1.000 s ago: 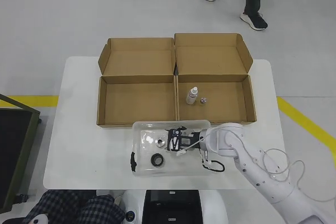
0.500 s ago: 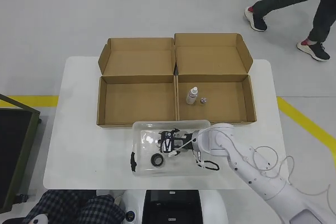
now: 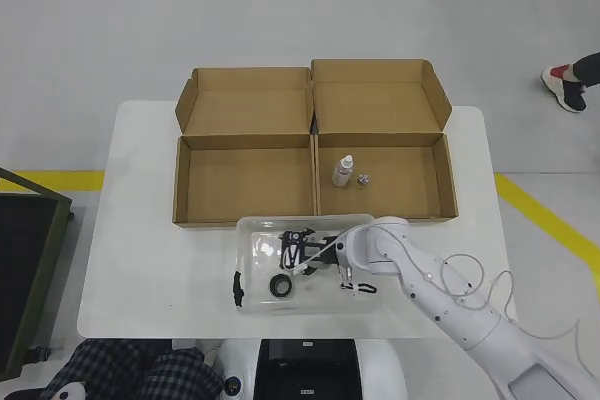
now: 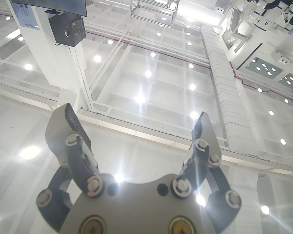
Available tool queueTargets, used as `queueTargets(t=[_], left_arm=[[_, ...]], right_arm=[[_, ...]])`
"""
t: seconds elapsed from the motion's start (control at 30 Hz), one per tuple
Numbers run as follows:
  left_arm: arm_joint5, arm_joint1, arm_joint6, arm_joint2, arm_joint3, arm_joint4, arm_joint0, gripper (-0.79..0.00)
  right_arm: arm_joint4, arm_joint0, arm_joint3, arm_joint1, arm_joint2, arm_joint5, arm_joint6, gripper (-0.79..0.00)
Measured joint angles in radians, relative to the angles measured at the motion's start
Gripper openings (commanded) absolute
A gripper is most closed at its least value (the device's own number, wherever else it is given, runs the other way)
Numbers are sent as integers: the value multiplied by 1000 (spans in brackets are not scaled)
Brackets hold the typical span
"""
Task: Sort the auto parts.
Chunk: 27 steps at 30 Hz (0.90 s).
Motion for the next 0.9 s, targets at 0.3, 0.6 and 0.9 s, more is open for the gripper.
queueTargets(t=[0.3, 0.6, 0.9], left_arm=[[0, 0, 0, 0, 0, 0, 0, 0], [0, 0, 0, 0, 0, 0, 0, 0], [0, 0, 0, 0, 0, 0, 0, 0]], right_arm=[[-1, 15, 26, -11, -11, -17, 2, -785], [-7, -3, -38, 0, 22, -51, 12, -785], [-21, -63, -181, 31, 107, -71, 10, -785]])
